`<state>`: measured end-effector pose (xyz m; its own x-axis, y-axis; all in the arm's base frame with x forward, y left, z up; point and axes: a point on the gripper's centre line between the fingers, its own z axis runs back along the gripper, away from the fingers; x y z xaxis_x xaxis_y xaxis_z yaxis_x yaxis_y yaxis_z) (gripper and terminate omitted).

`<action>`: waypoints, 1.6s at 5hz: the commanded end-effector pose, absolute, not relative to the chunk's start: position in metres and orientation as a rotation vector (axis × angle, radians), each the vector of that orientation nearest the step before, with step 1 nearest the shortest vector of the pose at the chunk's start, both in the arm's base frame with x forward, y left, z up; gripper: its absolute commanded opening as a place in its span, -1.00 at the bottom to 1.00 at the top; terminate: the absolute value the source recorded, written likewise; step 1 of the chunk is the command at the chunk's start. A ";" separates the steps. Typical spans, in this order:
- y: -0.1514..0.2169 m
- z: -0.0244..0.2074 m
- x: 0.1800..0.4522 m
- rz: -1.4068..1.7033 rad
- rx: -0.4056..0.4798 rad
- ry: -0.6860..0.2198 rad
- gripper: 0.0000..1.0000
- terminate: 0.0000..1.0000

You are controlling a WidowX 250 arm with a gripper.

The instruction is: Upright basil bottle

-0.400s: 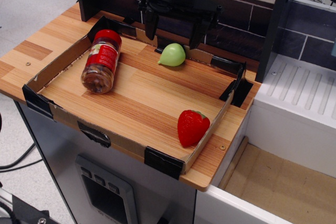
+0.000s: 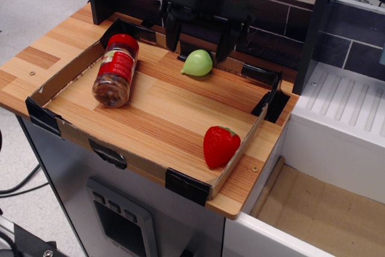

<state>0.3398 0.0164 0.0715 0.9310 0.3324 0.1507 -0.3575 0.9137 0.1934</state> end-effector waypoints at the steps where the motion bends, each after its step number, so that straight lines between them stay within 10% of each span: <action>1: 0.102 0.119 0.346 0.396 0.111 -0.219 1.00 -1.00; 8: 0.150 0.043 0.372 0.455 0.159 -0.051 1.00 -1.00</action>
<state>0.3683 0.1485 0.0279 0.8971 0.4401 0.0397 -0.4410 0.8857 0.1454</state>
